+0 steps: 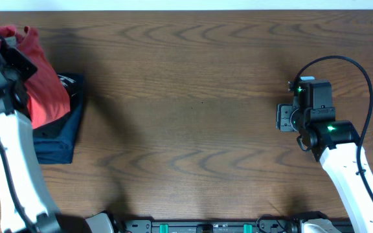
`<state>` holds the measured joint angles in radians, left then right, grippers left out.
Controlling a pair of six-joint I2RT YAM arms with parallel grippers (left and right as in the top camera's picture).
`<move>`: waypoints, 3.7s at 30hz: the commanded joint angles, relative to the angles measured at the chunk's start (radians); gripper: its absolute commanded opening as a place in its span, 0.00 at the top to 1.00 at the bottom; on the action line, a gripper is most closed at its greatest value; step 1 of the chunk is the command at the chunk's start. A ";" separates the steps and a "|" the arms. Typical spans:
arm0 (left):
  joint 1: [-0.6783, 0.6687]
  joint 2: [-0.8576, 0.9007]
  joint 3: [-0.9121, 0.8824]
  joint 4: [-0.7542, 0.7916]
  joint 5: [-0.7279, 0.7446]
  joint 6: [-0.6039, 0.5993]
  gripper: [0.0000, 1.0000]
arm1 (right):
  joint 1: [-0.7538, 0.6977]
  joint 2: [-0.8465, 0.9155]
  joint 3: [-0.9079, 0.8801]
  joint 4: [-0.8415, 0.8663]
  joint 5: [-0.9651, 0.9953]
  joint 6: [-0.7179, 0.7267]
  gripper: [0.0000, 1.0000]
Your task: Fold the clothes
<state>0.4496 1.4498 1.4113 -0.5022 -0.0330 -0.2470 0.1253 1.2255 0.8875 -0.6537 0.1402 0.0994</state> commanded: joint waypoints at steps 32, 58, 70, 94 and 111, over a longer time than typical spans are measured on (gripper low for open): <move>0.277 0.194 0.006 0.119 0.105 -0.125 0.02 | -0.011 -0.009 0.015 -0.009 0.017 0.012 0.01; -0.582 0.126 0.006 -0.219 0.040 0.170 0.02 | -0.011 -0.006 0.015 0.469 -0.173 0.013 0.01; -0.642 -0.394 -0.096 -0.504 0.043 0.150 0.02 | -0.016 -0.350 0.000 0.077 0.012 0.141 0.01; -0.642 -1.159 -0.393 -0.391 0.014 0.149 0.02 | -0.012 -0.779 -0.241 -0.244 0.035 0.192 0.01; -0.642 -1.159 -0.393 -0.494 0.014 0.149 0.02 | -0.014 -0.789 -0.243 -0.414 0.036 0.192 0.01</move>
<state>-0.1936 0.2920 1.0241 -0.9813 -0.0074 -0.1066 0.1150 0.4500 0.6518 -1.0634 0.1623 0.2787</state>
